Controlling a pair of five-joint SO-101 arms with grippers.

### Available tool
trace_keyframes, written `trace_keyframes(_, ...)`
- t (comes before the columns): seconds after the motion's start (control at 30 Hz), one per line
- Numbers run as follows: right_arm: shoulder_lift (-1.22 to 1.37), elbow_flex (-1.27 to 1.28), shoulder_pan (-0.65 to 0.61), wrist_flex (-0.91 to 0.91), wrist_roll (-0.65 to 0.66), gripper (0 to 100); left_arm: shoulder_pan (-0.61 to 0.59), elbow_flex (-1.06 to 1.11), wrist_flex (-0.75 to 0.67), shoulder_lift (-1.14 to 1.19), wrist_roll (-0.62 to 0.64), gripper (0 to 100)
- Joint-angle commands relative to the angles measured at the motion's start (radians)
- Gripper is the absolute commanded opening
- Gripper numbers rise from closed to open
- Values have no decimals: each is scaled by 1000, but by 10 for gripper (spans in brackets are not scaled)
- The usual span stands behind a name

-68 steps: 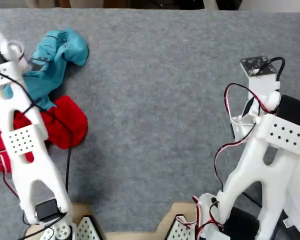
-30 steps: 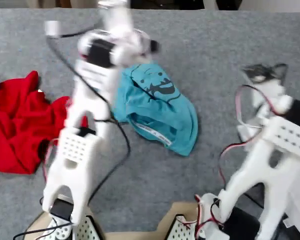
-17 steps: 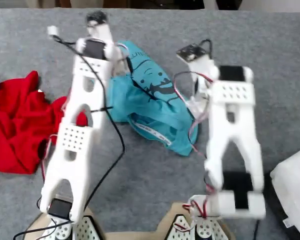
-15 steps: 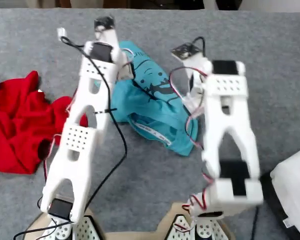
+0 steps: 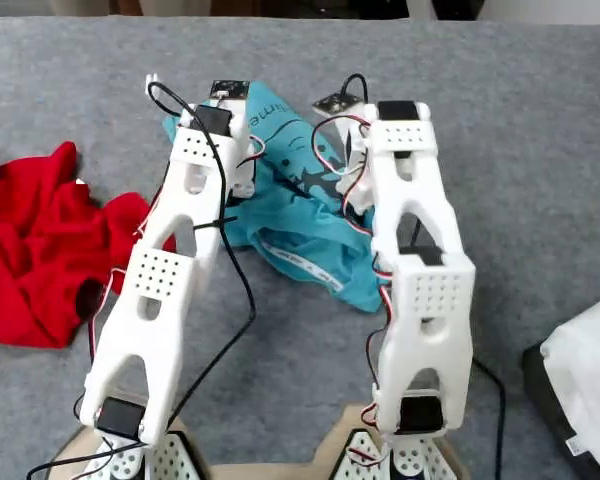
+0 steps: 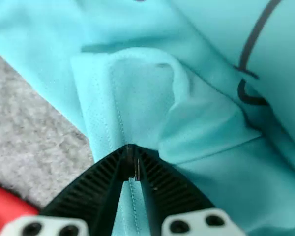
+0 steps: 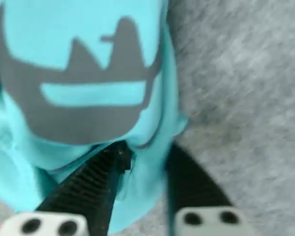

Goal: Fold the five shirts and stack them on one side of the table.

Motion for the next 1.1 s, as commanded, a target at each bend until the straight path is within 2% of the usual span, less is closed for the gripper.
trace_keyframes(0.0,31,-254,-5,52,-11,4,-28,81,15,-38,-5,19)
trace_keyframes(0.23,82,-696,10,75,-2,5,8,422,15,-254,-51,19)
trace_keyframes(0.4,108,-900,2,-41,2,5,14,700,14,-467,-52,19)
trace_keyframes(0.6,127,-883,-44,-147,77,19,37,1034,12,-751,-46,19)
trace_keyframes(0.77,140,-883,-42,-101,49,191,103,1269,12,-1053,-17,19)
trace_keyframes(0.87,124,-885,-24,-71,26,225,132,1292,11,-1230,-2,23)
trace_keyframes(0.97,97,-885,-12,-44,26,228,137,1289,11,-1368,25,95)
trace_keyframes(1.07,62,-885,-10,-14,41,228,126,1278,11,-1472,132,215)
